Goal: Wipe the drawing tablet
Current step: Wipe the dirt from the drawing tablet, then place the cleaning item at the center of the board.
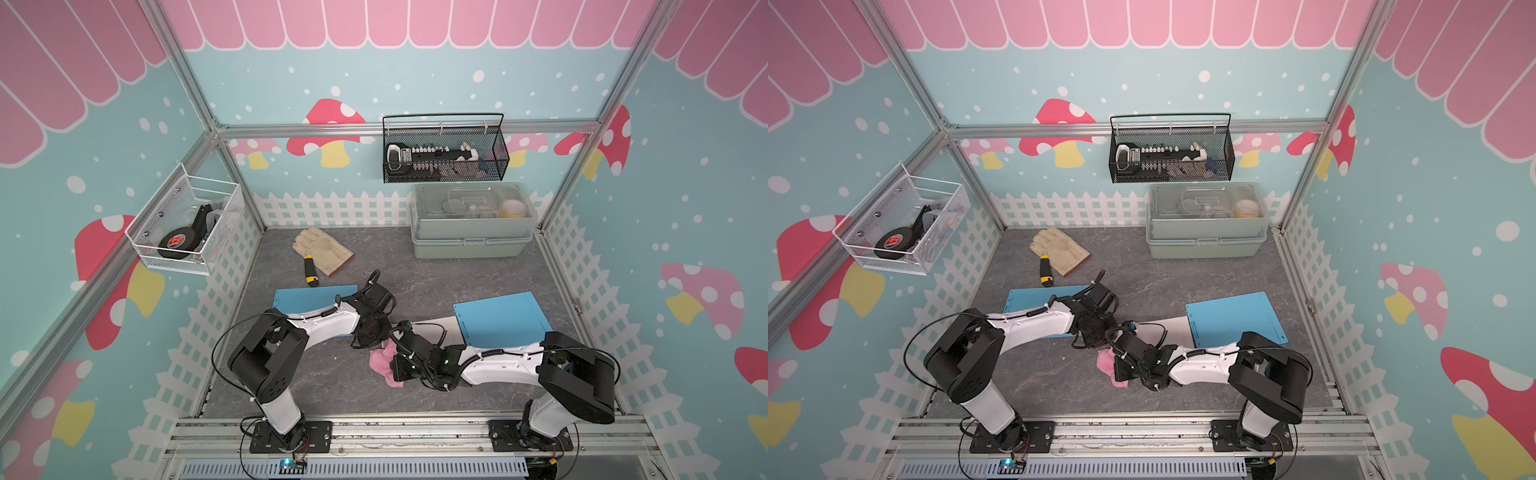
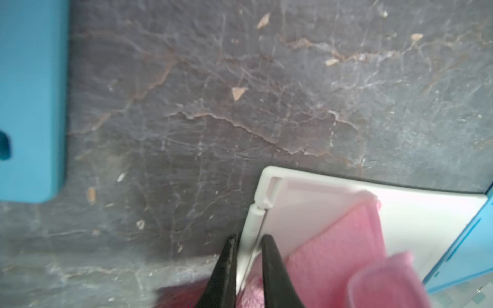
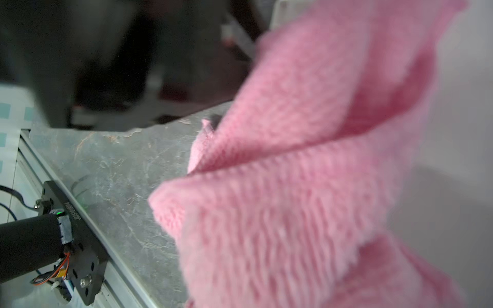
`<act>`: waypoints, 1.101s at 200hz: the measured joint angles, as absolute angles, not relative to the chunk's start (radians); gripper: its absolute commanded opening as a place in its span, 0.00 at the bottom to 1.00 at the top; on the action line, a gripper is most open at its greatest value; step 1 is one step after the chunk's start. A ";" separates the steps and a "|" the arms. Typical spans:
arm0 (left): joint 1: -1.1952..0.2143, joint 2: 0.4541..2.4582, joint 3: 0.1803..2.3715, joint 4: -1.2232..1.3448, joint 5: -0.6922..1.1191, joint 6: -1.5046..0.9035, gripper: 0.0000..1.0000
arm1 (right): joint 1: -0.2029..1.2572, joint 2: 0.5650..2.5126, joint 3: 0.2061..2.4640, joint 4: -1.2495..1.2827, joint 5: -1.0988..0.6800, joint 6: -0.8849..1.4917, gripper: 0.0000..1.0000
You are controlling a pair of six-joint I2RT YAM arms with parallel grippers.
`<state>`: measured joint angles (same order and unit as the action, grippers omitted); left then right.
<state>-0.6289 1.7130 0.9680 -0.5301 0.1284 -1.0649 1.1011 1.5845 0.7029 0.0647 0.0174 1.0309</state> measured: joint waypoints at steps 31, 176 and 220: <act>-0.625 1.713 0.966 -0.520 0.139 -1.050 0.17 | 0.992 1.423 0.591 -0.020 0.047 1.034 0.00; -0.567 1.512 1.098 -0.698 0.079 -0.984 0.57 | 0.412 1.849 1.192 -0.099 -0.167 0.911 0.38; -0.519 1.345 1.023 -0.703 0.084 -0.990 0.67 | 0.379 1.897 1.389 -0.383 -0.109 0.865 0.68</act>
<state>-0.5186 1.3449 1.0225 -0.7033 0.0845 -0.9901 0.3794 1.8965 1.3888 -0.3832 -0.1085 0.8650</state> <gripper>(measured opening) 0.646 0.631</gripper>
